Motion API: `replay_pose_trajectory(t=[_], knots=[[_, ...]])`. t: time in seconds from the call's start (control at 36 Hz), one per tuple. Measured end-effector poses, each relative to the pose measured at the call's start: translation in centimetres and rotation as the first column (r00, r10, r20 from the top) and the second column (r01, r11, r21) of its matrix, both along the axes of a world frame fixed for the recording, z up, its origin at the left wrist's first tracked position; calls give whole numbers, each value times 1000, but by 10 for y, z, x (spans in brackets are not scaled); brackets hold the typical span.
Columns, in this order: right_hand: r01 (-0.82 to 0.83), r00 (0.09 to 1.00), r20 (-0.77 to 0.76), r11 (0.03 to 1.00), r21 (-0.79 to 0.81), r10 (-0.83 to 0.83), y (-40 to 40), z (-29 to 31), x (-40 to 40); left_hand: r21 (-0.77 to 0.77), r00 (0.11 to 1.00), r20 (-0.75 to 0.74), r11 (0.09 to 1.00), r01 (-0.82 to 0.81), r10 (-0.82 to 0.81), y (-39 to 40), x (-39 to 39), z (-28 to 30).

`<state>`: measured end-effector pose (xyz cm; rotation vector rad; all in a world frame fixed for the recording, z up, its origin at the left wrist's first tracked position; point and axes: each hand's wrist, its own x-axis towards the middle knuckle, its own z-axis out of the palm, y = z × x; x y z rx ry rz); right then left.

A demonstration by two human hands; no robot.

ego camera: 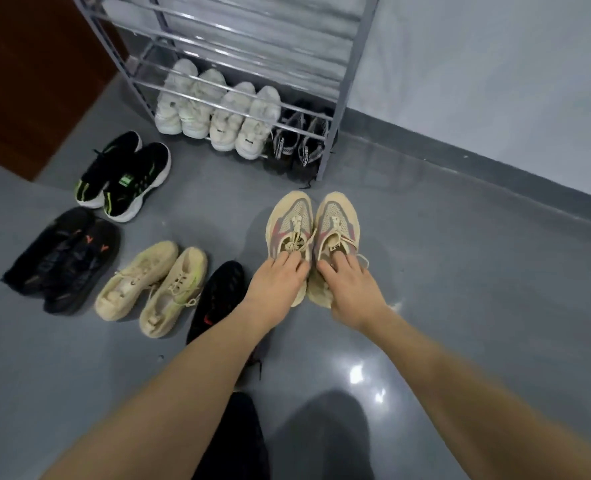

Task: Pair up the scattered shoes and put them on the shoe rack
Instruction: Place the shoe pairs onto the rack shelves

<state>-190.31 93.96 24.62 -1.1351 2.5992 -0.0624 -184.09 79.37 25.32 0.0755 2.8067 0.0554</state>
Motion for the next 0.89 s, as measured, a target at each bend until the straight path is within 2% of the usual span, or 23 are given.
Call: replay_pose_trajectory(t=[0.06, 0.25, 0.36, 0.44, 0.5, 0.58, 0.72, 0.78, 0.89], knots=[[-4, 999, 43, 1000, -15, 5, -17, 35, -7, 10, 1000, -21, 1000, -12, 13, -17, -7, 33], [-17, 999, -40, 1000, 21, 18, -74, 125, -31, 29, 998, -17, 998, -60, 60, -75, -31, 130], [10, 1000, 9, 1000, -1, -10, -96, 154, -44, -9, 1000, -14, 1000, -25, 24, -104, -44, 161], [16, 998, 56, 1000, 15, -17, -116, 173, -63, -7, 997, 42, 998, -62, 62, -122, -63, 178], [-33, 995, 93, 999, 37, 30, -126, 175, -80, -4, 994, 73, 996, -84, 84, -132, -77, 179], [-19, 987, 159, 997, 69, 7, -139, 173, -104, 16, 990, 101, 995, -97, 95, -142, -95, 171], [-38, 982, 189, 994, 101, 19, -158, 141, -149, 27, 979, 146, 988, -151, 145, -161, -140, 144], [-38, 984, 178, 994, 101, 20, -163, 125, -166, 18, 992, 37, 993, -121, 120, -164, -156, 129], [-54, 983, 182, 995, 82, 38, -174, 96, -201, -59, 998, -63, 998, -27, 23, -180, -192, 94]])
